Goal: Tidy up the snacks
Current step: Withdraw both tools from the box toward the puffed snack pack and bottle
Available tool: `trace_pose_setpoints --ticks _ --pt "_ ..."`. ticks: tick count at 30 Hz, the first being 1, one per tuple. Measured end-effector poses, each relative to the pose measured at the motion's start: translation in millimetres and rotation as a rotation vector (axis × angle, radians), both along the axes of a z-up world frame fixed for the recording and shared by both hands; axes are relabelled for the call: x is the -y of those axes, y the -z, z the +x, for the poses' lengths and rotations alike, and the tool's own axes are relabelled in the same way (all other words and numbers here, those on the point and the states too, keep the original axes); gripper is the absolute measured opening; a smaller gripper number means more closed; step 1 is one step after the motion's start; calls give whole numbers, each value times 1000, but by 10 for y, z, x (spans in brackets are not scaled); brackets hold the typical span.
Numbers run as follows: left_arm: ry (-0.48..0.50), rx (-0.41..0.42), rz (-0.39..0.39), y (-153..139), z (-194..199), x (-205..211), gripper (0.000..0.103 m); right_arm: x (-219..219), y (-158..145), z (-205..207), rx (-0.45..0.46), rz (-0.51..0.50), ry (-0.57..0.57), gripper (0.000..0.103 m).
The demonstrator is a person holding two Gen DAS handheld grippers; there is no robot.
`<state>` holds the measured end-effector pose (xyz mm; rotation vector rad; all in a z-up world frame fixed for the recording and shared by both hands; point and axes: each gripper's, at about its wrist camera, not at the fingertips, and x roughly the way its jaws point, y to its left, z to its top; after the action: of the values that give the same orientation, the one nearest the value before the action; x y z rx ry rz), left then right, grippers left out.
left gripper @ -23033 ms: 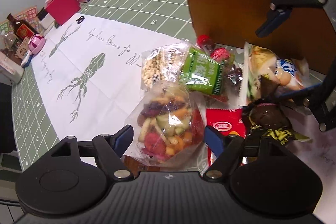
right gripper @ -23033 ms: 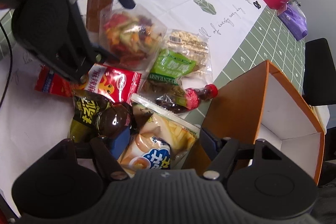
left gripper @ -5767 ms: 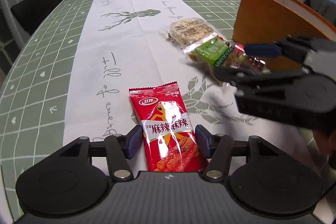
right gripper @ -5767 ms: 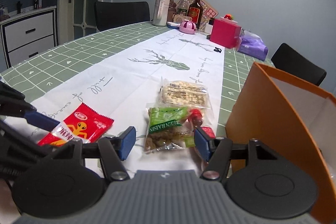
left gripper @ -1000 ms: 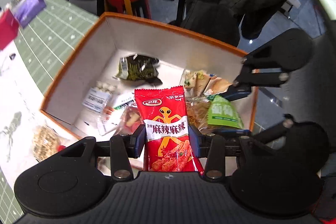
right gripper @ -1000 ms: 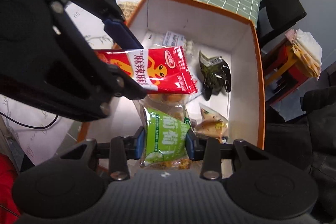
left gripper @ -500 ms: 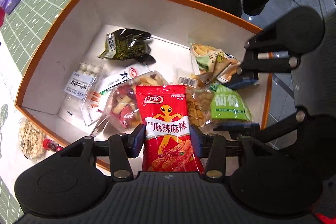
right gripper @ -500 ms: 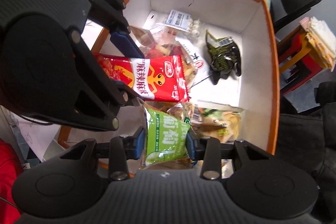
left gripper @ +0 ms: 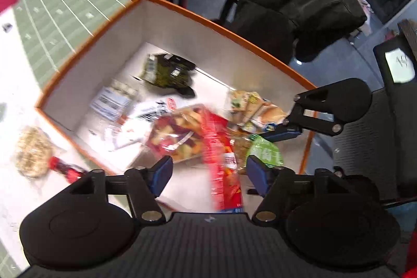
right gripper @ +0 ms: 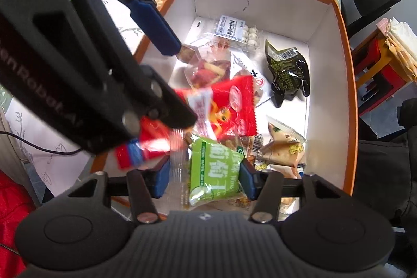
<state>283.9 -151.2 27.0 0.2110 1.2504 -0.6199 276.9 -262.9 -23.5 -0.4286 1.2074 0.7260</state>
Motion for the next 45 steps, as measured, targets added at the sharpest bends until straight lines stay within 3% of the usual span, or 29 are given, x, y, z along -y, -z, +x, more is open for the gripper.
trace_pose_setpoints --ticks 16,23,33,38,45 --pt "4 97 126 -125 -382 -560 74 -241 -126 -31 13 -8 26 58" --pt "-62 124 152 -116 -456 -965 74 -317 -367 -124 102 2 59 61" --pt "-54 291 217 -147 -604 -1475 74 -905 -625 -356 269 83 -11 50" --pt "-21 332 267 -9 -615 -1704 74 -1336 -516 -375 293 73 -73 48" --pt "61 403 287 188 -529 -1918 74 -1829 -119 -153 253 -38 -132 40"
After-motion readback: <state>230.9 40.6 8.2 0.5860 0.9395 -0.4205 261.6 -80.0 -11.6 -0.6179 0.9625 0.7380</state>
